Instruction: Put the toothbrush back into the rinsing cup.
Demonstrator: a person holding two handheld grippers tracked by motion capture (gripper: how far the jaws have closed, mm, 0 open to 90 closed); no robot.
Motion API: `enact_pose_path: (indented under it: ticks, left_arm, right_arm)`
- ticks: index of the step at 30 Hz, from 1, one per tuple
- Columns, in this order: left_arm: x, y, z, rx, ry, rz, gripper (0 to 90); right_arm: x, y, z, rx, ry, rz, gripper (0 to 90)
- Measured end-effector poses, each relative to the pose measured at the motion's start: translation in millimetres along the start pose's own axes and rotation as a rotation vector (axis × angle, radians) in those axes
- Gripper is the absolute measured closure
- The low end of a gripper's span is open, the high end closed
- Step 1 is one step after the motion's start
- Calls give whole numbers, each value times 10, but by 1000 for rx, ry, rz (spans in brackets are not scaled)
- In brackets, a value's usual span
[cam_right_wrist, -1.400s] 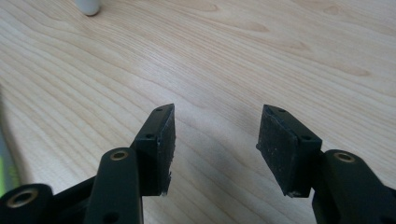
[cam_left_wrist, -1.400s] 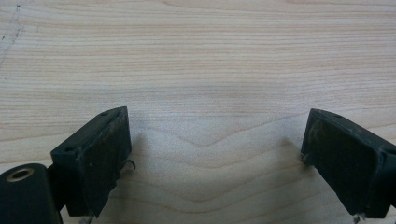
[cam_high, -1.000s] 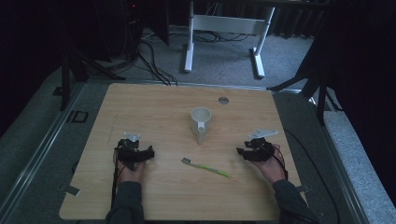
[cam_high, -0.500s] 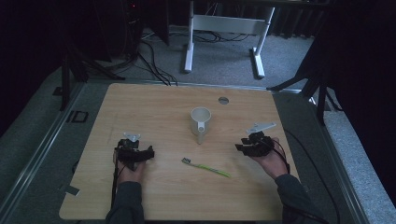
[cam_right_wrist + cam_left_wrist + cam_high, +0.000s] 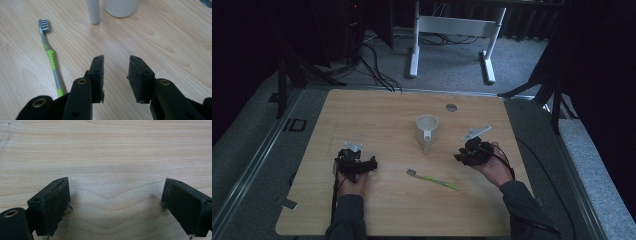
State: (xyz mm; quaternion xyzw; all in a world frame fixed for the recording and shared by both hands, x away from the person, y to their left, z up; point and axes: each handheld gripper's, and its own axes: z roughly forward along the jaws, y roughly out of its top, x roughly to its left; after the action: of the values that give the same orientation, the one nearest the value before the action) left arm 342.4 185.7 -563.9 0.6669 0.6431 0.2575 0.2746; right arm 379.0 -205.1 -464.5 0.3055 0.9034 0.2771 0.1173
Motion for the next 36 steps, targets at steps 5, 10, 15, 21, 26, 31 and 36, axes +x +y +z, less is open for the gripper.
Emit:
enact_pose_path:
  ticks: [5, 10, 15, 21, 26, 31, 36]
  left_arm:
    - [0, 0, 1, -1, 0, 0, 89]
    - [1, 1, 1, 0, -1, 2, 88]
    - [1, 1, 2, -1, -1, 1, 89]
    - [0, 1, 1, 0, -1, 1, 89]
    - [0, 1, 1, -1, -1, 1, 89]
    - [0, 1, 1, 0, -1, 2, 89]
    - [0, 1, 2, -1, -1, 2, 89]
  right_arm:
    - [35, 103, 16, 25, 14, -24, 663]
    - [64, 177, 40, 51, 32, -42, 674]
    - [123, 235, 76, 84, 52, -71, 686]
    - [174, 309, 96, 103, 52, -112, 700]
    - [211, 371, 100, 109, 56, -127, 706]
    - [243, 426, 112, 129, 58, -150, 718]
    - [280, 471, 138, 158, 66, -173, 729]
